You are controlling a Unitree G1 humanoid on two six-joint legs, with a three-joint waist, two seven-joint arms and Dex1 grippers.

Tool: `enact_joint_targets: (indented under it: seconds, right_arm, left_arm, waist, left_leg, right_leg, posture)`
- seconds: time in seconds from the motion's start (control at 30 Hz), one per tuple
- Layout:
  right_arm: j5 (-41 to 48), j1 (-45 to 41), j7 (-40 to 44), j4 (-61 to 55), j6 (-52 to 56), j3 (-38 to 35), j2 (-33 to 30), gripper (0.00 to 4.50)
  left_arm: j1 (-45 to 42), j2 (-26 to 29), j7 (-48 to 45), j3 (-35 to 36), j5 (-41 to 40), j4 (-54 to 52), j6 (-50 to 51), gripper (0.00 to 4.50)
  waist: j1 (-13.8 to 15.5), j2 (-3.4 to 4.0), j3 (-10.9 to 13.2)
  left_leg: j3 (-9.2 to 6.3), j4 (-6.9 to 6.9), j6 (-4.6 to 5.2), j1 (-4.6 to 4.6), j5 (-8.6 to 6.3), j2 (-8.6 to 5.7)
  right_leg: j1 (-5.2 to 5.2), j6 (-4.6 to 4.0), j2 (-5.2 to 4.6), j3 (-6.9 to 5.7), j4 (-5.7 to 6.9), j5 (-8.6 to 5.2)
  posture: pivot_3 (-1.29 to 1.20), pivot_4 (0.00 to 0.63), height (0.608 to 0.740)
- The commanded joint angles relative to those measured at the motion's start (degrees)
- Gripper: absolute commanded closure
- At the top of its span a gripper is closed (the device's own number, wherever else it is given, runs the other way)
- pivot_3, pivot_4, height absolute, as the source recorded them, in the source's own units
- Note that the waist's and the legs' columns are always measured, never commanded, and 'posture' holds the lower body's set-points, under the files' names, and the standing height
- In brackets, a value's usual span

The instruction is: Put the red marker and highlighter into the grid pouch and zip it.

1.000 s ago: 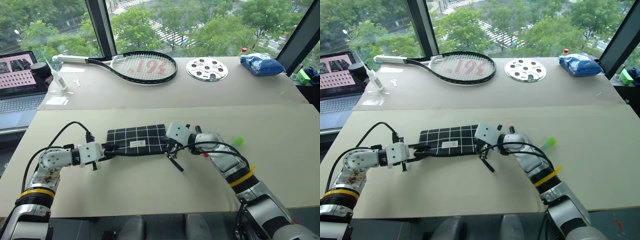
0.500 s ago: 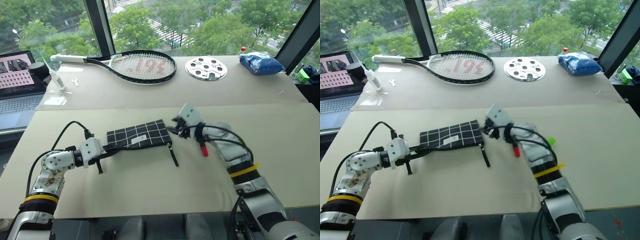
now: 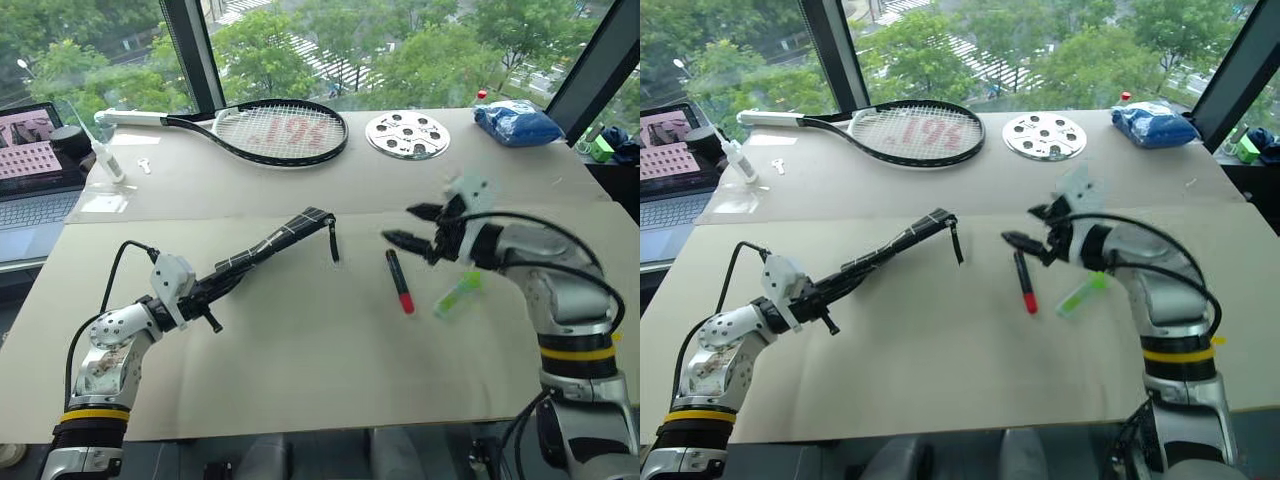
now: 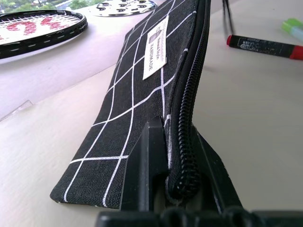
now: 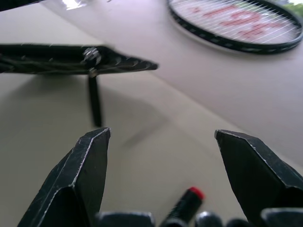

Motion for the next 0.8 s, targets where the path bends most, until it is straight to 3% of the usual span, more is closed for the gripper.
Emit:
enact_joint_targets:
  seconds: [0.03,0.3,0.73,0.8]
  right_arm:
    - [-2.1,-1.3,-4.7,-0.6,0.3,3.7,3.8,0.60]
    - [-7.7,-7.6,-13.1,11.5,-4.3,5.8,10.6,0.60]
    - [-5.4,-7.1,-10.5,10.5,-3.3,7.8,14.4,0.60]
    - [-5.2,-6.8,-10.0,10.1,-3.7,7.8,14.3,1.10]
  left_arm:
    - [-0.9,-0.1,0.3,0.9,-0.5,-1.9,0.5,4.50]
    - [-0.9,0.5,-0.9,-0.5,1.9,-2.4,-0.2,4.50]
    - [-2.7,0.0,2.4,-2.1,7.6,0.0,-0.9,4.50]
    - [-3.0,-0.3,2.9,-2.1,7.8,0.2,-0.8,4.50]
  waist:
    - [0.1,0.01,0.0]
    - [0.3,0.00,0.0]
    - [0.2,0.01,0.0]
    - [0.2,0.01,0.0]
  left_leg:
    - [0.00,0.01,-0.03,0.01,0.02,0.00]
    - [-0.01,0.01,-0.14,-0.07,0.08,-0.02]
    - [-0.01,-0.02,-0.16,-0.12,0.09,-0.02]
    - [-0.01,-0.02,-0.16,-0.12,0.09,-0.02]
  right_leg:
    - [-0.01,-0.01,0.00,0.01,0.01,0.01]
    - [-0.07,-0.03,0.00,0.00,0.01,0.05]
    - [-0.14,-0.03,0.00,0.00,0.02,0.05]
    - [-0.14,-0.03,0.00,0.00,0.02,0.05]
  posture:
    - [0.00,0.150,0.740]
    - [0.00,0.150,0.740]
    - [0.00,0.150,0.740]
    - [0.00,0.150,0.740]
